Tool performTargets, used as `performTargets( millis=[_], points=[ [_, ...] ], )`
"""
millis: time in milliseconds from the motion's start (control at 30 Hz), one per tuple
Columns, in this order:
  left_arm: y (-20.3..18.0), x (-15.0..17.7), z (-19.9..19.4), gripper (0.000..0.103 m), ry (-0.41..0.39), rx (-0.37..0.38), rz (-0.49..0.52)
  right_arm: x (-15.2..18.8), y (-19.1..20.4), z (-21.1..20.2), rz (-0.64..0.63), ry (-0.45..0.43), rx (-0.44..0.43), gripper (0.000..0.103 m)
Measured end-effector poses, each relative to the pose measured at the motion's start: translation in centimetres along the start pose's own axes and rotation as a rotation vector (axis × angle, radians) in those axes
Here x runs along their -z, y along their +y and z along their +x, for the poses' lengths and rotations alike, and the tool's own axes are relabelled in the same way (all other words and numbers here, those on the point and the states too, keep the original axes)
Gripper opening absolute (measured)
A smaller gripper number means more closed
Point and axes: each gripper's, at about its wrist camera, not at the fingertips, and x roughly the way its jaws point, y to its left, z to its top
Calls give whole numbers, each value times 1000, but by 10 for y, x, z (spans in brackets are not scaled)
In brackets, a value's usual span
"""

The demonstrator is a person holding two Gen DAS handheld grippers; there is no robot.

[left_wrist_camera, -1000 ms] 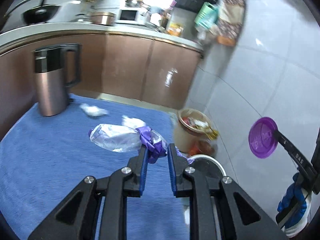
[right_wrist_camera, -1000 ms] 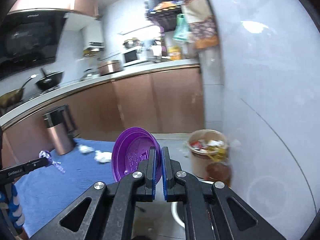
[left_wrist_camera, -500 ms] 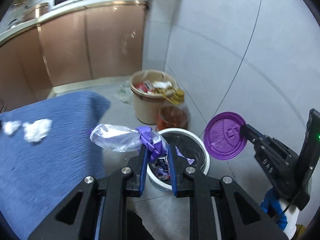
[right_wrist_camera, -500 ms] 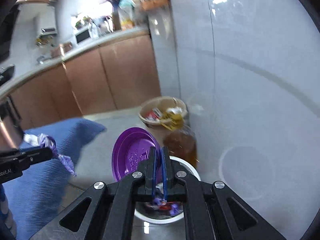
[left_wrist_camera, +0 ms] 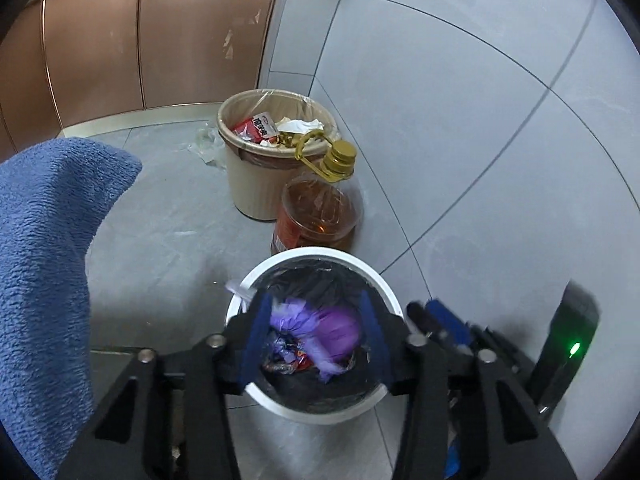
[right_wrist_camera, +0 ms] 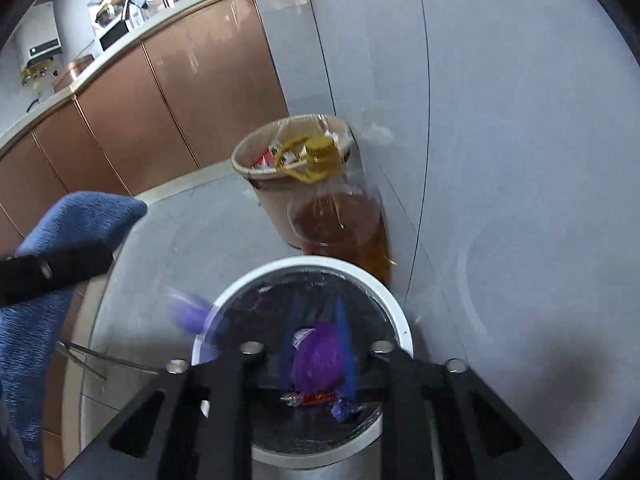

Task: Collect trash
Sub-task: 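Carry the lid and wrapper to the bin and open both tools, then move both tools back over the table toward the white tissues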

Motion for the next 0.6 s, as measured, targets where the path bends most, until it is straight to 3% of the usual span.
performTargets(
  millis=[100, 267, 533, 600],
  points=[
    [1, -3, 0, 47, -2, 13, -16, 6, 3, -2, -6, 5, -4, 27],
    [1, 1, -23, 47, -53, -33, -13, 3, 13, -11, -29, -18, -10, 36],
    [7, 21, -97, 54, -207, -221, -10, 0, 35, -60, -62, -106, -24, 57],
    [8, 30, -115, 54, -239, -259, -9, 1, 43, -78, -75, -133, -38, 58]
  ],
)
